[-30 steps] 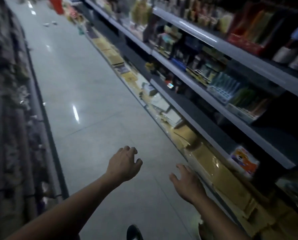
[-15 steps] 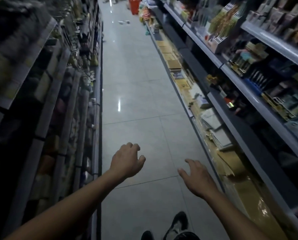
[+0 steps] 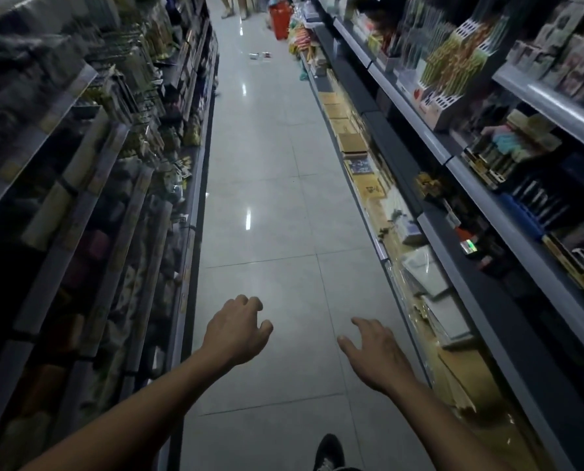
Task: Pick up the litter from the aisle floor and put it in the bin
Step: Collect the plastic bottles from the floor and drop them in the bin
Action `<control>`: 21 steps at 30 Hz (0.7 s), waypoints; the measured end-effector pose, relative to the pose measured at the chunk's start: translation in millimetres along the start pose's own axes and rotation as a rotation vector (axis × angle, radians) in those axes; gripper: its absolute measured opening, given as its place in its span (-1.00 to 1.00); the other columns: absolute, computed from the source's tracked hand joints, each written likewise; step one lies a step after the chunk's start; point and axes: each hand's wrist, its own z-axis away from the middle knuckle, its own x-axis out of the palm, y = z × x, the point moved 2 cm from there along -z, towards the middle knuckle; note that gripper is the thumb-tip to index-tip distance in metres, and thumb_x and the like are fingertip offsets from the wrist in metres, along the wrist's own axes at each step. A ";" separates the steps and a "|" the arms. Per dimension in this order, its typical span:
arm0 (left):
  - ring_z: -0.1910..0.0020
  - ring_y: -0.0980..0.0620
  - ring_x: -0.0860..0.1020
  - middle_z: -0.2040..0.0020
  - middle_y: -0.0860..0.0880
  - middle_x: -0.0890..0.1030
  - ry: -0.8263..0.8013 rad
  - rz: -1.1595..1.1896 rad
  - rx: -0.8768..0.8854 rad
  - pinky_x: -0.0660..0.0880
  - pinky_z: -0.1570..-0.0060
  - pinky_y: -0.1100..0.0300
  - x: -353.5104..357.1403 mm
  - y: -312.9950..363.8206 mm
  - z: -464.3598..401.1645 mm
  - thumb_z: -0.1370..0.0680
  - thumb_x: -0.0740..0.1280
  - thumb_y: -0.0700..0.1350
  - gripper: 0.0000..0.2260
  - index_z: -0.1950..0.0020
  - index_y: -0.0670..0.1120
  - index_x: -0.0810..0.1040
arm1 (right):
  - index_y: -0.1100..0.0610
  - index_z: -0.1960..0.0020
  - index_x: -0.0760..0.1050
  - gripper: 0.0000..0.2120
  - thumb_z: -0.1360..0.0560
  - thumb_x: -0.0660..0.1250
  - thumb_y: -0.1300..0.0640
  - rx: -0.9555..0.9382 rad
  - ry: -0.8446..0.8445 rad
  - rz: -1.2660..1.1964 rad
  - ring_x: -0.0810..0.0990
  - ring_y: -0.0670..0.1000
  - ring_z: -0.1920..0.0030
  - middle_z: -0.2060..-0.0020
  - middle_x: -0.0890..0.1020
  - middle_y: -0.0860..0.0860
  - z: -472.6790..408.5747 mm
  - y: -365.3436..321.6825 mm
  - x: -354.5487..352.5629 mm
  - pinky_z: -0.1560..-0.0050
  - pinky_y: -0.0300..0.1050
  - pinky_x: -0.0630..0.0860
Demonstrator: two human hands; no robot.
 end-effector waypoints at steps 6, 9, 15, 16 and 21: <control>-0.21 0.02 0.47 -0.29 0.01 0.52 0.066 0.049 -0.108 0.48 -0.06 0.09 -16.3 9.5 -64.8 -0.58 0.20 0.13 -0.59 -0.38 0.01 0.46 | 0.02 -0.56 0.23 -0.39 -0.61 0.14 -0.26 -0.094 -0.044 0.053 0.26 0.04 -0.48 -0.49 0.33 -0.01 -91.6 -12.8 -39.4 -0.39 0.01 0.33; -0.20 0.01 0.47 -0.28 -0.01 0.52 0.082 0.082 -0.161 0.48 -0.11 0.08 -23.1 1.6 -86.8 -0.58 0.19 0.12 -0.58 -0.38 0.00 0.46 | 0.02 -0.57 0.22 -0.39 -0.62 0.13 -0.25 -0.145 -0.068 0.081 0.24 0.04 -0.49 -0.50 0.32 -0.01 -132.7 -31.5 -53.7 -0.40 0.01 0.32; -0.21 0.05 0.48 -0.31 0.03 0.50 0.105 0.124 -0.261 0.44 -0.06 0.13 -39.6 -35.5 -138.3 -0.59 0.19 0.14 -0.59 -0.39 0.02 0.45 | 0.02 -0.56 0.24 -0.41 -0.62 0.14 -0.23 -0.242 -0.075 0.143 0.25 0.04 -0.47 -0.47 0.35 -0.02 -212.8 -89.9 -71.0 -0.37 -0.01 0.33; -0.22 0.05 0.47 -0.30 0.03 0.51 0.103 0.130 -0.268 0.44 -0.07 0.13 -41.5 -43.9 -149.9 -0.59 0.19 0.15 -0.58 -0.39 0.02 0.45 | 0.03 -0.56 0.24 -0.41 -0.62 0.13 -0.23 -0.251 -0.080 0.153 0.25 0.04 -0.48 -0.48 0.35 -0.02 -227.1 -100.4 -72.6 -0.37 -0.01 0.32; -0.21 0.03 0.48 -0.27 0.01 0.52 0.105 0.149 -0.275 0.45 -0.12 0.11 -61.6 -87.4 -229.0 -0.58 0.19 0.14 -0.59 -0.38 0.01 0.46 | 0.01 -0.56 0.23 -0.40 -0.62 0.12 -0.25 -0.270 -0.077 0.159 0.24 0.02 -0.49 -0.49 0.34 -0.04 -304.9 -155.8 -78.5 -0.41 -0.01 0.31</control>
